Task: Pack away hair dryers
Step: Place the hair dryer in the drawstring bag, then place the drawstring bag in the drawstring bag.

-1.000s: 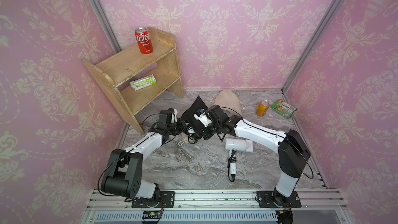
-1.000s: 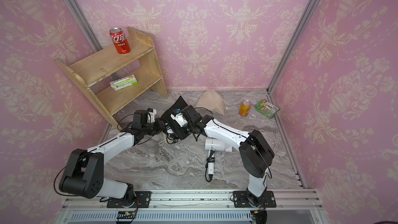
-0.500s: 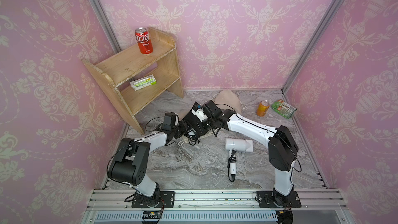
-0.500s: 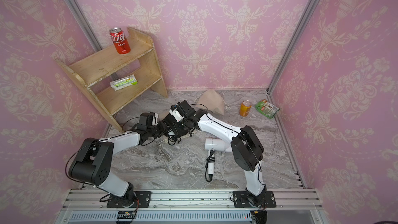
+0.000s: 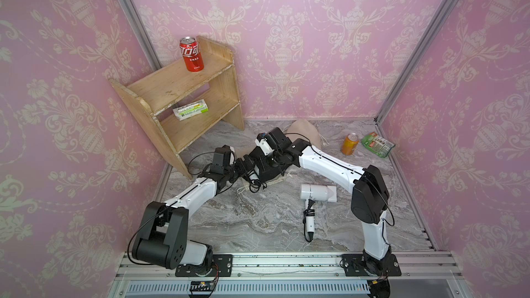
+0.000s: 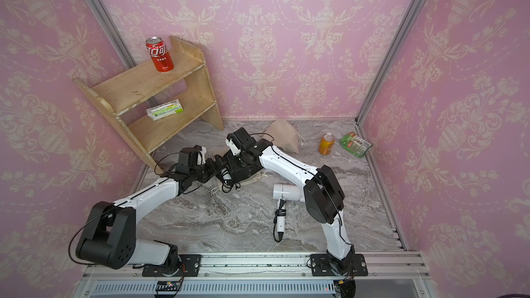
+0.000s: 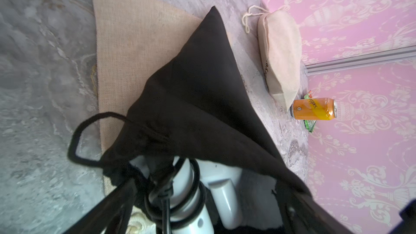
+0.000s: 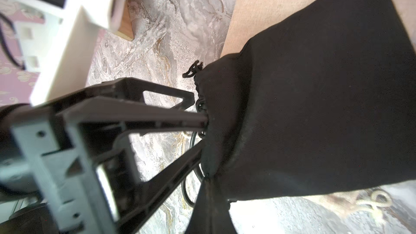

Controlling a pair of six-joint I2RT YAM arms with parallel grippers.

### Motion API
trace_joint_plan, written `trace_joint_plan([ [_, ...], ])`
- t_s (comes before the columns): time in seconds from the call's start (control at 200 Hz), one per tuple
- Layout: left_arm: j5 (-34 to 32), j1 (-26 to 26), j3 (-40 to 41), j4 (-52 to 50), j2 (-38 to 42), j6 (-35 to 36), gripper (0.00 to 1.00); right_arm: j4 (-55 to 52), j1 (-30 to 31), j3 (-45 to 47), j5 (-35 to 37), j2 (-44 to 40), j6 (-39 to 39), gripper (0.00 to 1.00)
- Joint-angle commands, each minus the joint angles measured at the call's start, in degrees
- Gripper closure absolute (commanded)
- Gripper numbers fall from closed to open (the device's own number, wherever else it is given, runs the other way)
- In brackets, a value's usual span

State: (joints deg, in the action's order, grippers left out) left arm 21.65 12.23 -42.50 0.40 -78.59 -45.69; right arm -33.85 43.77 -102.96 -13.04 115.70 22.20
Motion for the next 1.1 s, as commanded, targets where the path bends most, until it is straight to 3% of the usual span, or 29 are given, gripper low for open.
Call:
trace_joint_plan([
  [0.0,-1.77,-0.17,-0.53,-6.23,4.11,3.09,0.01,-0.27,-1.53,-2.58,0.42,0.38,3.0,1.0],
  [0.36,-3.33,-2.8,8.73,-7.19,12.84,0.8,0.15,0.19,-4.98,-5.18,-2.99,0.82,8.97,1.0],
  [0.831,-3.57,-3.25,11.38,3.76,3.98,-0.28,0.27,-2.66,-6.32,-11.26,-6.05,2.84,11.37,1.0],
  [0.971,-2.85,-3.2,10.47,7.58,-0.19,-0.98,0.38,-3.59,-6.7,-13.2,-7.08,3.64,11.73,1.0],
  [1.096,-2.78,-3.23,8.99,9.19,-2.91,-0.85,0.42,-3.77,-6.96,-14.18,-7.71,3.9,11.73,1.0],
])
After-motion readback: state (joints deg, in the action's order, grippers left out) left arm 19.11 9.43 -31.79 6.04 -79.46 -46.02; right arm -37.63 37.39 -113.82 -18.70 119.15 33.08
